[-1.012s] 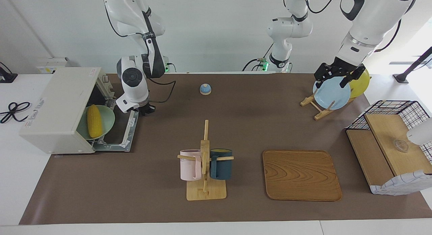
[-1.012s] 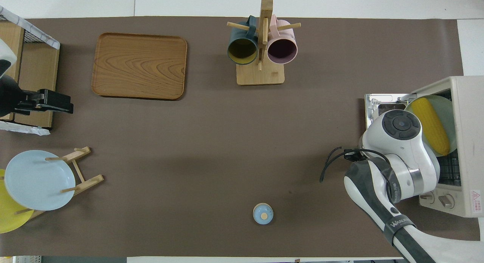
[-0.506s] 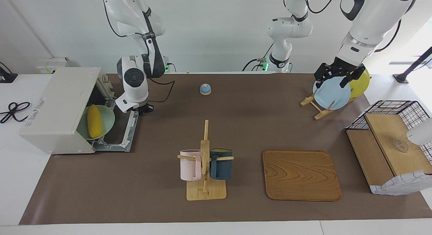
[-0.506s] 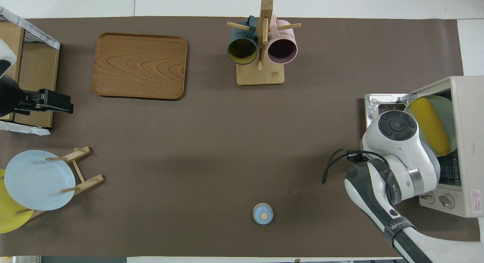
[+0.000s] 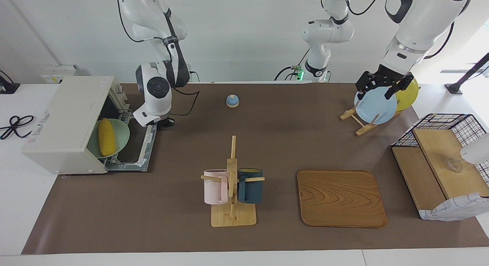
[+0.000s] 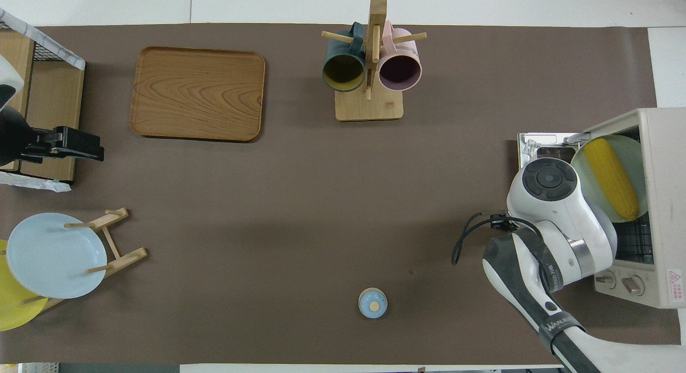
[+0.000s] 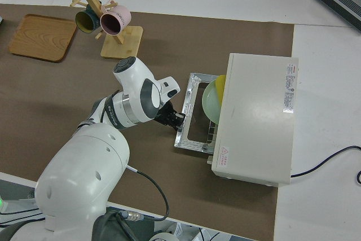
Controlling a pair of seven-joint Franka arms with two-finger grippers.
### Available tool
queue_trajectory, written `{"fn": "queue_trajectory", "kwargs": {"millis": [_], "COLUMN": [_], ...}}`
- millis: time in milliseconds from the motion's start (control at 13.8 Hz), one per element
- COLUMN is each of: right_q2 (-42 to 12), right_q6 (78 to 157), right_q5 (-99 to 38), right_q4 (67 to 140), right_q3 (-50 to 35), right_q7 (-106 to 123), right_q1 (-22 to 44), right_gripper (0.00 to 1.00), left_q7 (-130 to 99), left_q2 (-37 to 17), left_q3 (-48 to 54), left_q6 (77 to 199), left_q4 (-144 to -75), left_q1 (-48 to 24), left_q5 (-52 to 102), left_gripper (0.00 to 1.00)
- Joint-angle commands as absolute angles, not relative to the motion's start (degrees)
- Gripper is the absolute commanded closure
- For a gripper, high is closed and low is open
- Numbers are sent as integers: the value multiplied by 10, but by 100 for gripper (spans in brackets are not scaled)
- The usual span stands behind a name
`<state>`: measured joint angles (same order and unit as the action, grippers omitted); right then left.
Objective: Put corn in oven
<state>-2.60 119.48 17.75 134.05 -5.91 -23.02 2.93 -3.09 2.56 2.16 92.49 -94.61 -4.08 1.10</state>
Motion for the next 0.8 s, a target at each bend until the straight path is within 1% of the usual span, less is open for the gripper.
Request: {"fn": "queue_trajectory", "kwargs": {"millis": [0,362,723], "right_q2": [-12,-16,-5], "right_q6": [1144,1090,1051], "right_q5": [231,245,245], "right_q4": [1317,1267,1242], "right_q3": [-54,-54,-54], "right_q7": [-235,-208,-159], "right_q1": [21,21,17], "right_gripper": [100,100,100], "left_q7": [-29,-29,-29], "left_q2": [34,34,34], "left_q3": [25,25,25], "left_q6": [925,925,925], "left_q4": [-951,-952,-951], "left_q1": [-35,-35,-35], "left_q5": [-1,-1,-1], "left_gripper": [0,0,0]}}
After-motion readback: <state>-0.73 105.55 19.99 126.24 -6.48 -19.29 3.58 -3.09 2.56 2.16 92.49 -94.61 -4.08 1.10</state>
